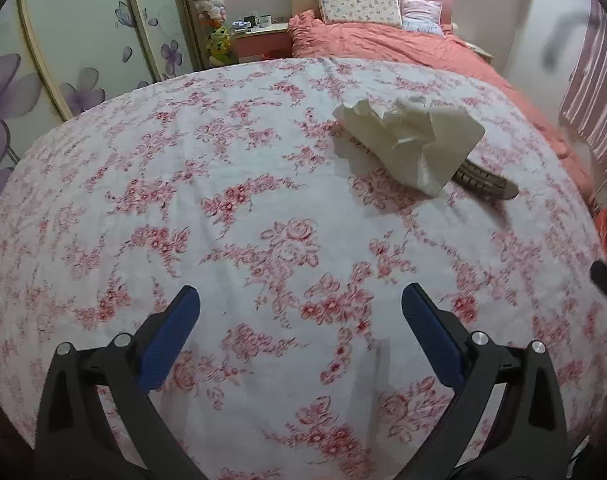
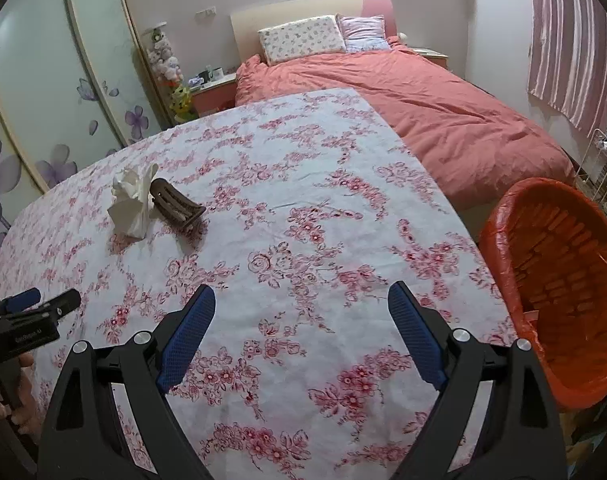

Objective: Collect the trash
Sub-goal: 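Grasp the crumpled white tissue with the left tool, then grasp the black hair clip with the right tool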

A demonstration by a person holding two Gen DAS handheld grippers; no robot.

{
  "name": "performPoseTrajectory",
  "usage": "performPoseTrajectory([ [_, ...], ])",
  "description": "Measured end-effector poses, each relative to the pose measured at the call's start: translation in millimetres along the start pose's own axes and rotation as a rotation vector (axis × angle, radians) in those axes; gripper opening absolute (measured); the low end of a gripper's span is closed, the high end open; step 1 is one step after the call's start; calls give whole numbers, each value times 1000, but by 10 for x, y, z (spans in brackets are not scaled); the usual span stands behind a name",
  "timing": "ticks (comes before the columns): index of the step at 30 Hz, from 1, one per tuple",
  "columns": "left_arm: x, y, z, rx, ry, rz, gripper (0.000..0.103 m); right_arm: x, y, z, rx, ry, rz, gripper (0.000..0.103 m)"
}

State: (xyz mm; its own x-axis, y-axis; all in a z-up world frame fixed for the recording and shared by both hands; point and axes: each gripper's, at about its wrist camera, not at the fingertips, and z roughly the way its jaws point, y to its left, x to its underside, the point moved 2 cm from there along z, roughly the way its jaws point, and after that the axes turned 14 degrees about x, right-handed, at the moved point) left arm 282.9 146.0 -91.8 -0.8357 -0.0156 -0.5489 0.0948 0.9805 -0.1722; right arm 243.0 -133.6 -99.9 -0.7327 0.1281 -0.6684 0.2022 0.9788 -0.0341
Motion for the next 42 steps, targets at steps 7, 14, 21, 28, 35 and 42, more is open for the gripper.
performPoseTrajectory([
  [7, -311, -453, -12, 80, -137, 73, 99, -12, 17, 83, 2, 8, 0, 88],
  [14, -752, -867, 378, 75, -74, 94, 99, -17, -6, 153, -7, 21, 0, 88],
  [21, -873, -754, 681, 8, -70, 49, 97, -28, -46, 213, -7, 29, 5, 88],
  [28, -826, -438, 689, 65, -38, -23, 49, -25, 4, 269, -9, 40, -6, 88],
  [35, -657, -83, 489, 75, -46, -22, 38, -152, 220, 224, -35, 9, -39, 87],
  [42, -433, 244, 225, 75, -52, -44, 38, -447, 751, 361, -112, -19, -107, 76],
])
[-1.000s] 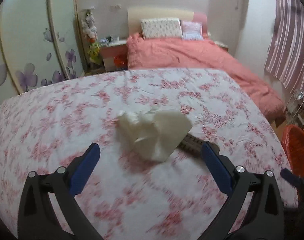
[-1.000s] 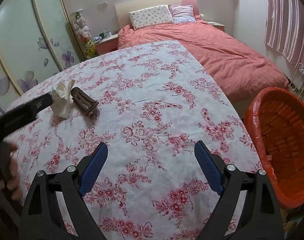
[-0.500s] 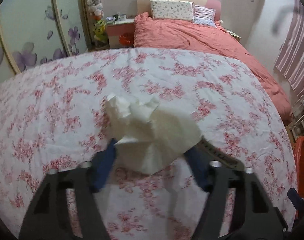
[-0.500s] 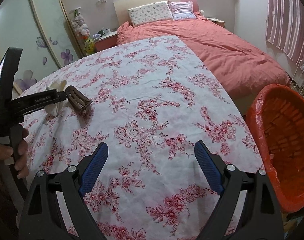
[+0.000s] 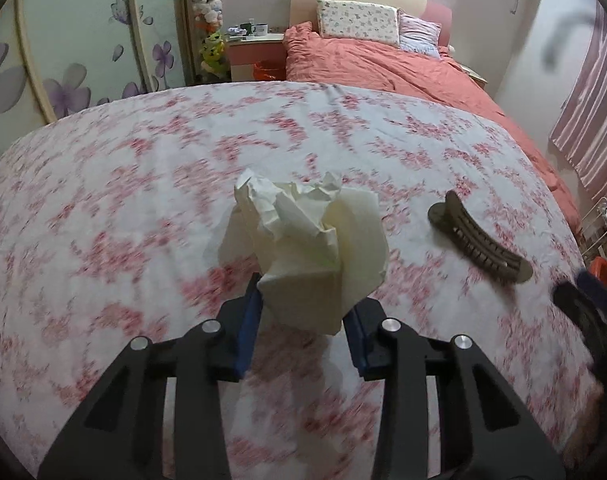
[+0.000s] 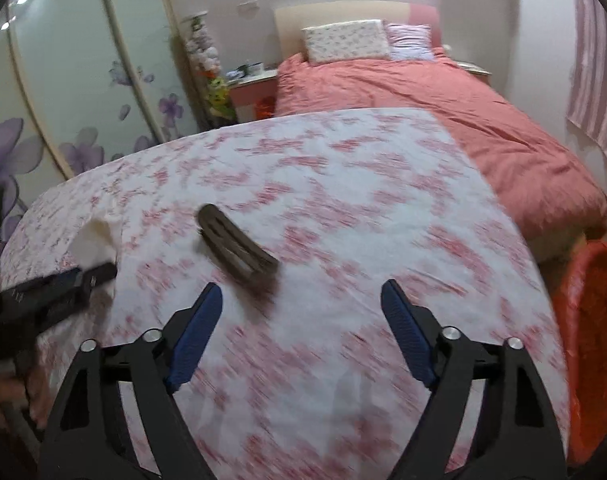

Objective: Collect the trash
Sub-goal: 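Grasp the black hair clip with the right tool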

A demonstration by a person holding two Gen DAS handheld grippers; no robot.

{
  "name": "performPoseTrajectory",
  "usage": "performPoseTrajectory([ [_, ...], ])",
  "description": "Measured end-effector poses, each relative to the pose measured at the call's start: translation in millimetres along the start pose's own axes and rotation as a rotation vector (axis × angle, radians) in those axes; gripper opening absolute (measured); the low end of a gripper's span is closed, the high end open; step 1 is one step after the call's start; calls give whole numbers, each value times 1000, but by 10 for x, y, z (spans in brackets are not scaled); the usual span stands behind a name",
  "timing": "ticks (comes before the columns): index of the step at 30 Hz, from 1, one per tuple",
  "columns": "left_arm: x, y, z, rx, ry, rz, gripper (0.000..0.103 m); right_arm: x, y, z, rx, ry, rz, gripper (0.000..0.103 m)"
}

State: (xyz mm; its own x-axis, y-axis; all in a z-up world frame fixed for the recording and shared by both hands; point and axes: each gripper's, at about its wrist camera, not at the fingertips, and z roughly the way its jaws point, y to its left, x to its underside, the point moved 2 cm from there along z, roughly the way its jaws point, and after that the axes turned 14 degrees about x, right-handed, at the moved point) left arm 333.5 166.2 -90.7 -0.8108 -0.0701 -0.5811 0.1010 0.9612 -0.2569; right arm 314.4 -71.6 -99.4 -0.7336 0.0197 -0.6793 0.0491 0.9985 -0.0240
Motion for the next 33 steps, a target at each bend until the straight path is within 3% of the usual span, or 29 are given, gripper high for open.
performPoseTrajectory([
  [6, 105, 96, -164, 16, -7, -10, 39, -113, 390, 324, 12, 35, -92, 62],
  [7, 108, 87, -167, 17, -8, -9, 39, -113, 423, 377, 24, 46, -105, 54],
  [8, 113, 87, -171, 18, -10, -8, 41, -103, 435, 398, 31, 56, -112, 44],
  [14, 166, 76, -136, 41, -5, -16, 41, 51, 362, 275, -10, 63, -114, 31],
  [27, 418, -280, -234, 140, -9, 50, 40, 507, -277, -238, 12, 82, -41, 30],
  [28, 443, -311, -250, 137, -13, 59, 43, 516, -311, -284, 9, 71, -34, 37],
  [29, 464, -331, -262, 134, -14, 63, 49, 512, -336, -304, 8, 64, -28, 52],
  [30, 470, -335, -268, 132, -16, 63, 51, 499, -349, -331, 11, 50, -20, 57],
  [33, 472, -321, -289, 119, -26, 41, 63, 418, -324, -329, 18, 25, -8, 60],
])
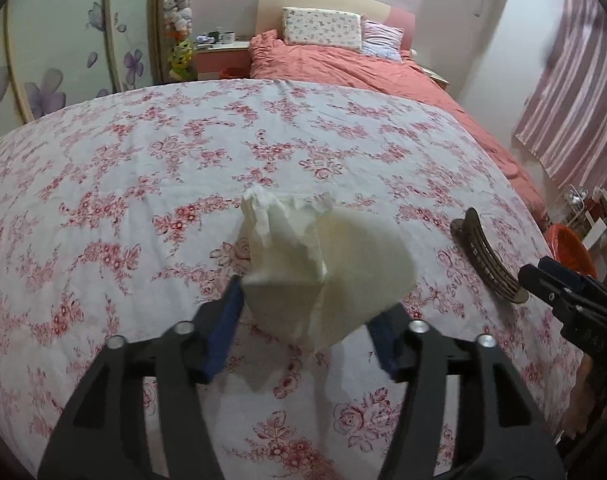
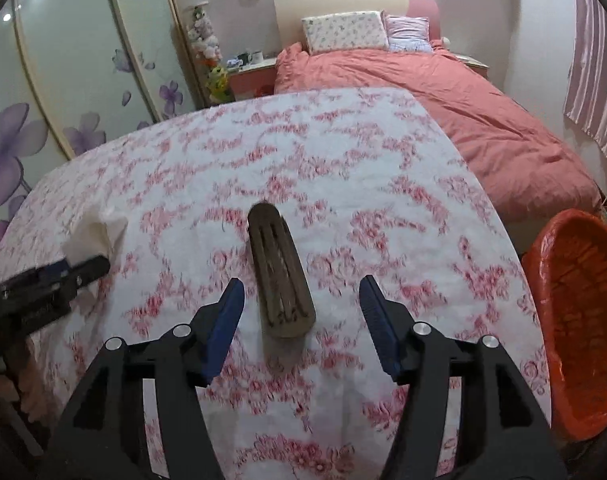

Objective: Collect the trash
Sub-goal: 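Grasp the black hair clip with the right tool, then carry white tissue and hair clip over the orange basket and release both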

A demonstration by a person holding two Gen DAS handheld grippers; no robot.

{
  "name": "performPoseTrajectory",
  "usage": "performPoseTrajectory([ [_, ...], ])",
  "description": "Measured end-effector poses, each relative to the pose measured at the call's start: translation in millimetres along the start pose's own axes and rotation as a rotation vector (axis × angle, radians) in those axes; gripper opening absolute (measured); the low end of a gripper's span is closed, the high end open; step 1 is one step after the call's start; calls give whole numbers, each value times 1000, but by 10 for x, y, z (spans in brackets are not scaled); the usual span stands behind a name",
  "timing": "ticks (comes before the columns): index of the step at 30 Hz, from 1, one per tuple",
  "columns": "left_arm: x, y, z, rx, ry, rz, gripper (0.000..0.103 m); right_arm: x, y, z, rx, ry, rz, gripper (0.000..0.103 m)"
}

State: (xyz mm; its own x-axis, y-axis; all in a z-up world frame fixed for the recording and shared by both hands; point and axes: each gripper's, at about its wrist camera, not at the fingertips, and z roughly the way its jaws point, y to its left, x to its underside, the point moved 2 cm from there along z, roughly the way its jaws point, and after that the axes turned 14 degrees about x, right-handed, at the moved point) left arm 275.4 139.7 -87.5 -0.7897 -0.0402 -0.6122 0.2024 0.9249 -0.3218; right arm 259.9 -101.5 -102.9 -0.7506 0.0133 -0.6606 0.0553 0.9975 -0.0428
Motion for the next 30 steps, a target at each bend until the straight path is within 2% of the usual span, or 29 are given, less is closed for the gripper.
performPoseTrajectory([
  [5, -50, 15, 8, -26, -16, -37, 77, -97, 130, 192, 5, 12, -5, 58],
  [7, -66, 25, 32, -38, -18, -44, 80, -124, 190, 290, 17, 23, -15, 55],
  [13, -103, 79, 145, -61, -10, -73, 81, -137, 288, 433, 32, 43, -34, 46],
  [18, -128, 145, 246, -77, -6, -107, 80, -131, 354, 446, 59, 20, -56, 39],
  [19, -134, 150, 259, -78, -6, -110, 79, -132, 362, 445, 57, 19, -60, 36],
  [21, -152, 159, 276, -84, -13, -109, 73, -131, 355, 444, 55, 19, -58, 35],
  [25, -188, 145, 293, -60, -13, -101, 44, -132, 322, 429, 46, 18, -45, 34],
  [30, -193, 112, 238, -55, -27, -83, 41, -134, 255, 351, 33, 6, -19, 34],
])
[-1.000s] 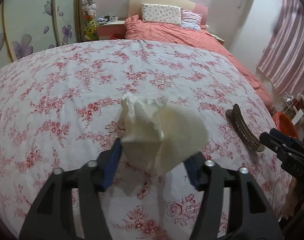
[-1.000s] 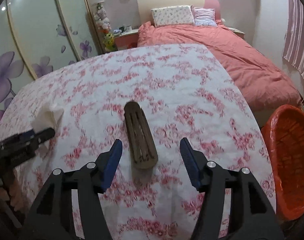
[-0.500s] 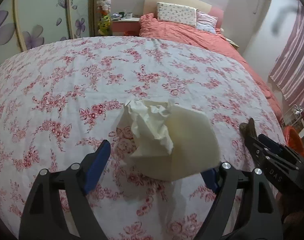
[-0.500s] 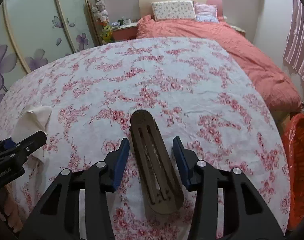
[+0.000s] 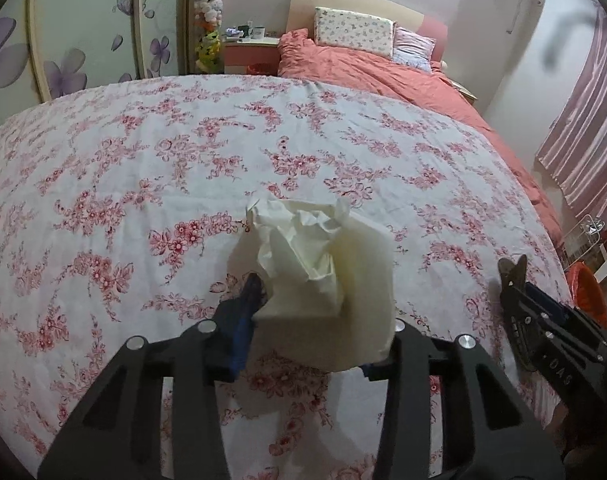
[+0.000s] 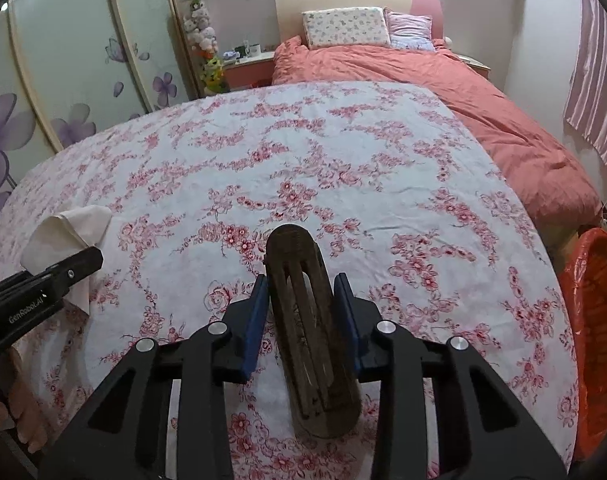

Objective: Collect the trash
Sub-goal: 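Carry white tissue and hair clip over the orange basket and release both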

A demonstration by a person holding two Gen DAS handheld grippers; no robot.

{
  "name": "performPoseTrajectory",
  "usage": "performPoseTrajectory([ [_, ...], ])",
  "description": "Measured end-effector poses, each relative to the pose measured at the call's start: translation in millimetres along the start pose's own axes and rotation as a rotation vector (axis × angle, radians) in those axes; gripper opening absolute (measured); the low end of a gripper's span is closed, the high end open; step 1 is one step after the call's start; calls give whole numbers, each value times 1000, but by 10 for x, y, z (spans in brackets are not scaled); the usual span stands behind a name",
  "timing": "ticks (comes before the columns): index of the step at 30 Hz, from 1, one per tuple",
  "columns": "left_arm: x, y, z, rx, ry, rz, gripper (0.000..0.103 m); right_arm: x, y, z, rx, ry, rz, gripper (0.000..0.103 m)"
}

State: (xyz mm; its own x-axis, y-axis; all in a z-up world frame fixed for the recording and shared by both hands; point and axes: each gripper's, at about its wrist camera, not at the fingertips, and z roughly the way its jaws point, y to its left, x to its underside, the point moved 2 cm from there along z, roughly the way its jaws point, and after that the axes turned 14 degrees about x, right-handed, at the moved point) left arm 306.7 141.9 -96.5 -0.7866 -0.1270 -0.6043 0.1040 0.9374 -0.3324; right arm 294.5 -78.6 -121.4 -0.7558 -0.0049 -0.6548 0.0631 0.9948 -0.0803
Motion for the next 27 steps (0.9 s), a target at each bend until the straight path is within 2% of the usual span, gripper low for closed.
performPoseTrajectory([
  [1, -2, -15, -22, 2, -4, 4, 40, -11, -20, -34, -4, -6, 7, 34],
  [3, -7, -46, -65, 5, -10, 11, 40, -33, -46, -94, -13, -15, 15, 24],
  [8, -24, -165, -169, 13, -29, 34, 40, -52, -86, -193, -11, -29, 20, 24],
  [13, -2, -213, -162, 18, -20, 39, 41, 10, -16, -12, -11, 34, 4, 25],
  [15, 9, -202, -162, 22, -16, 38, 41, 30, 4, 14, -13, 41, 2, 34],
  [16, 15, -198, -155, 21, -15, 38, 41, 40, 21, 11, -2, 36, -8, 46],
  [18, 18, -184, -141, 24, -12, 35, 41, 67, 54, 33, 23, 41, -29, 50],
  [19, 23, -177, -135, 26, -11, 32, 41, 84, 69, 20, 33, 29, -40, 49],
  [20, 27, -171, -126, 28, -9, 31, 41, 103, 85, 11, 55, 21, -58, 37],
  [21, 33, -168, -118, 29, -8, 30, 41, 119, 90, -9, 55, 12, -65, 33],
  [27, 67, -192, -152, 44, -9, 32, 41, 204, -40, -88, 33, 12, -21, 32],
])
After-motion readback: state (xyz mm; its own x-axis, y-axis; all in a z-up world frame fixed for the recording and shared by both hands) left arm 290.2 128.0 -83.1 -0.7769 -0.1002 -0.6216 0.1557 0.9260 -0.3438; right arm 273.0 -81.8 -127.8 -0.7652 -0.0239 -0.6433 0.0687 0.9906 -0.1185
